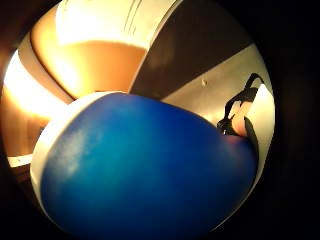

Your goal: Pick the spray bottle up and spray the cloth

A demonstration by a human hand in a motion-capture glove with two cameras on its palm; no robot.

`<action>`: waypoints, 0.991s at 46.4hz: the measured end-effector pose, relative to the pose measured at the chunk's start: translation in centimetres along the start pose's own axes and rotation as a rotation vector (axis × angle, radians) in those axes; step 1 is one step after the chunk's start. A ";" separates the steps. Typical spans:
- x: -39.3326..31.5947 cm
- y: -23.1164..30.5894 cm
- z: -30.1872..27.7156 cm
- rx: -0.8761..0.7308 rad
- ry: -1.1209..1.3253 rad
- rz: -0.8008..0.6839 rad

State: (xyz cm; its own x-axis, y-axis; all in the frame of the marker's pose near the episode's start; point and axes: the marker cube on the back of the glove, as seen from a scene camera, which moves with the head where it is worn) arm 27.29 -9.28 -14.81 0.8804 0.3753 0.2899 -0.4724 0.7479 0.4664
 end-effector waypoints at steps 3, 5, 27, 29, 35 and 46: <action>-2.0 0.4 0.3 -0.049 0.060 -0.059; -3.5 0.8 0.8 -0.076 0.098 -0.088; -18.3 6.3 5.1 -0.179 0.797 -0.497; -19.2 6.7 5.5 -0.187 0.837 -0.526; -21.8 8.1 7.3 -0.210 0.927 -0.603; -24.2 10.3 12.0 -0.244 1.074 -0.632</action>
State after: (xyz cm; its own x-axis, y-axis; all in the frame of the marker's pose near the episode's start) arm 0.59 -17.28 -7.03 0.5937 0.0861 -0.8001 -0.0401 0.9962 0.0774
